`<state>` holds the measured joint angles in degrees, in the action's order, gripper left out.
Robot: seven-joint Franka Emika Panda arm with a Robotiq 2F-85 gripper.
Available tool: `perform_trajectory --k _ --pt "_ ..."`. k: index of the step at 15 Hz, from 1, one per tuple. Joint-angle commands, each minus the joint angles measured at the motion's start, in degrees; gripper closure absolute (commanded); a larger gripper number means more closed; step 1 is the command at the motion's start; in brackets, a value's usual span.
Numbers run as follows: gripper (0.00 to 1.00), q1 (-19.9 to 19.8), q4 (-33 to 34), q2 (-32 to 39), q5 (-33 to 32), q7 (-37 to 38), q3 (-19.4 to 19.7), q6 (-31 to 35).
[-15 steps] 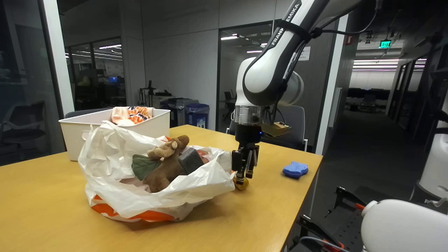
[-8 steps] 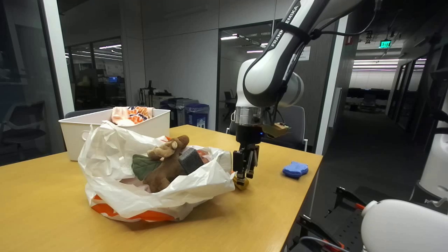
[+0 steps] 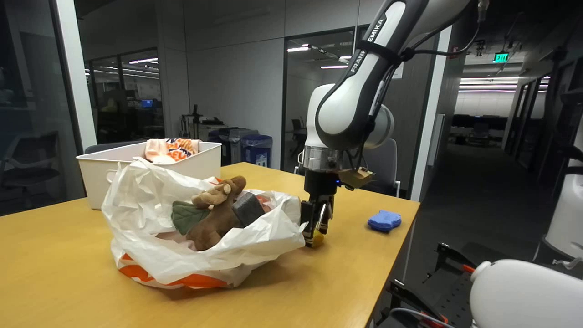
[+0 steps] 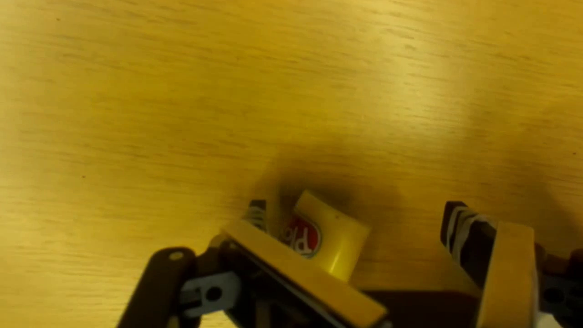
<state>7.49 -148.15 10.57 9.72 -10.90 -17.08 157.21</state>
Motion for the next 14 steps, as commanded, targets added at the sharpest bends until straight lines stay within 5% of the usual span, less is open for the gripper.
perform_trajectory --k 1,8,14 --pt "0.32 0.4 -0.1 1.6 -0.8 -1.2 0.4 4.6" --pt "0.81 1.7 -3.1 -3.5 -7.4 3.8 3.8 11.7" --pt "0.81 1.3 -7.4 -19.8 -24.9 16.0 8.7 13.4"
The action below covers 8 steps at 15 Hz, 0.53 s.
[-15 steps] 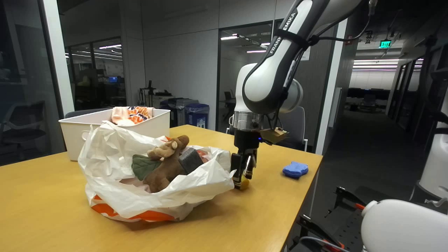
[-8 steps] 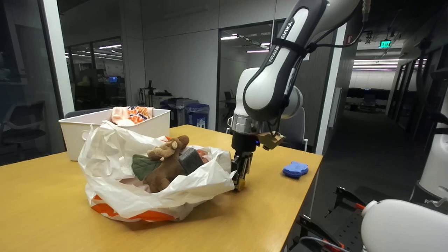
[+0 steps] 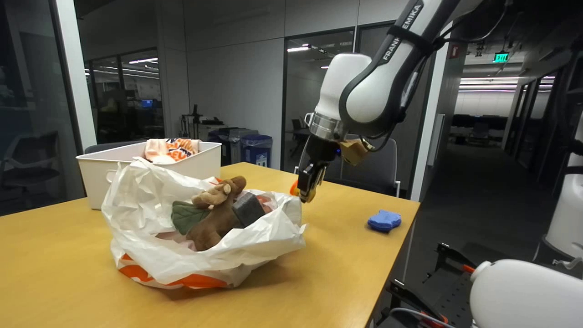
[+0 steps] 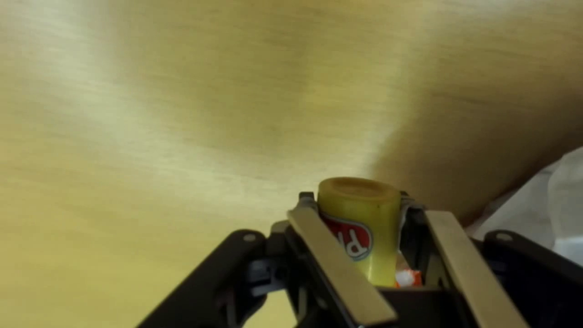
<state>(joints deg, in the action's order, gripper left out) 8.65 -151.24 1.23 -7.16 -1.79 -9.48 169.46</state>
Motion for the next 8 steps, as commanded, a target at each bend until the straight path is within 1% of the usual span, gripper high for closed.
perform_trajectory --k 1,2,4,6,8 --pt "0.81 -0.6 -4.6 -12.7 -10.1 8.6 0.0 2.1" --pt "0.81 0.6 -5.4 -14.2 -7.7 6.9 -0.7 4.0" --pt "0.81 4.6 -6.5 -16.4 -2.3 3.4 -1.8 7.2" --pt "0.81 8.3 -6.6 -16.9 -0.4 3.1 -3.3 10.0" --pt "0.81 11.3 -4.9 -15.1 0.1 2.9 -5.3 11.5"
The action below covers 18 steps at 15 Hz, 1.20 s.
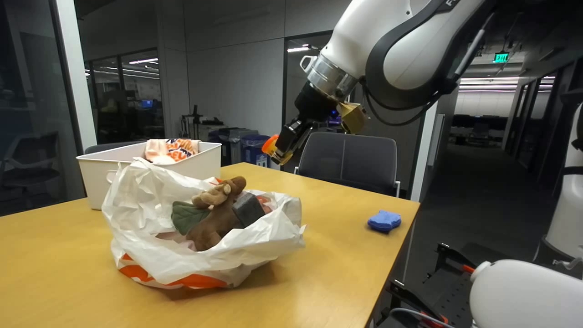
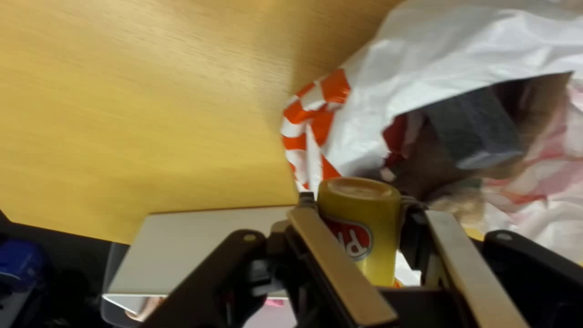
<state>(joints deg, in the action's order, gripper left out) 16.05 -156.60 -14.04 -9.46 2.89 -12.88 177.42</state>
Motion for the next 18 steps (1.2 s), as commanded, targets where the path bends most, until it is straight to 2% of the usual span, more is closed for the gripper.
perform_trajectory --k 1,2,5,7,10,14,15,16,17,18 --pt "0.81 4.5 2.0 1.9 2.2 -1.7 -3.2 3.2" --pt "0.81 4.8 3.4 3.5 0.2 -0.3 -4.3 2.7" --pt "0.81 0.5 8.2 9.0 -4.5 0.9 -9.7 0.8" --pt "0.81 -2.1 11.3 12.3 -9.0 1.9 -11.7 -1.0" --pt "0.81 -3.1 16.7 17.0 -18.1 5.4 -11.8 -5.3" --pt "0.81 0.2 23.7 25.5 -23.6 10.0 -10.5 -10.1" --pt "0.6 1.0 25.0 27.4 -23.5 10.6 -10.5 -10.9" --pt "0.31 1.7 26.0 28.9 -23.6 11.1 -10.4 -11.6" --pt "0.31 2.4 26.7 30.1 -23.7 11.4 -10.1 -11.9" --pt "0.24 2.9 27.6 30.9 -23.7 11.7 -9.7 -12.4"
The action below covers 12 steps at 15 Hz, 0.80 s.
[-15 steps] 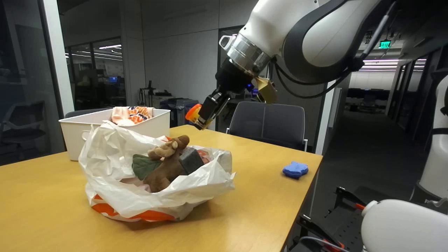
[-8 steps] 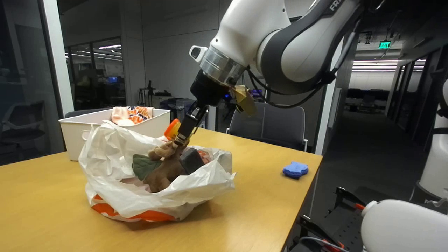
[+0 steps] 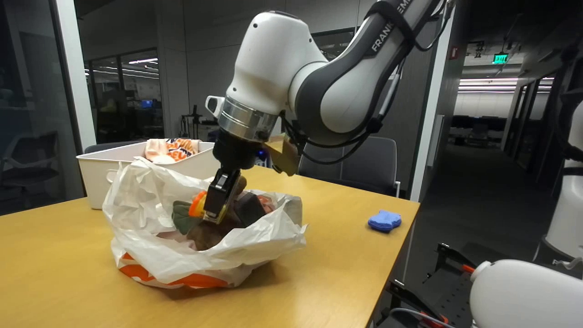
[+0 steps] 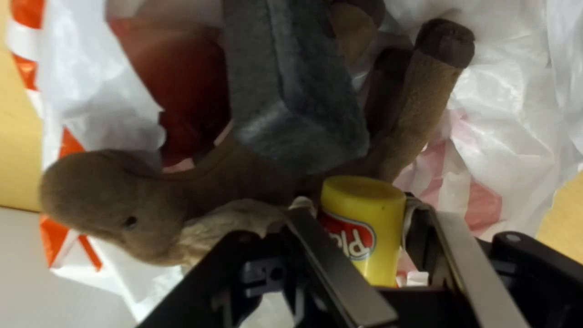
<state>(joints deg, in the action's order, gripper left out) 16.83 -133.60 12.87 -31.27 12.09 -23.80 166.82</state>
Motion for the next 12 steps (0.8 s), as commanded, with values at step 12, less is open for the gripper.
perform_trajectory --k 12 --pt "0.0 -7.0 -7.7 -13.0 14.4 0.9 12.1 -3.3"
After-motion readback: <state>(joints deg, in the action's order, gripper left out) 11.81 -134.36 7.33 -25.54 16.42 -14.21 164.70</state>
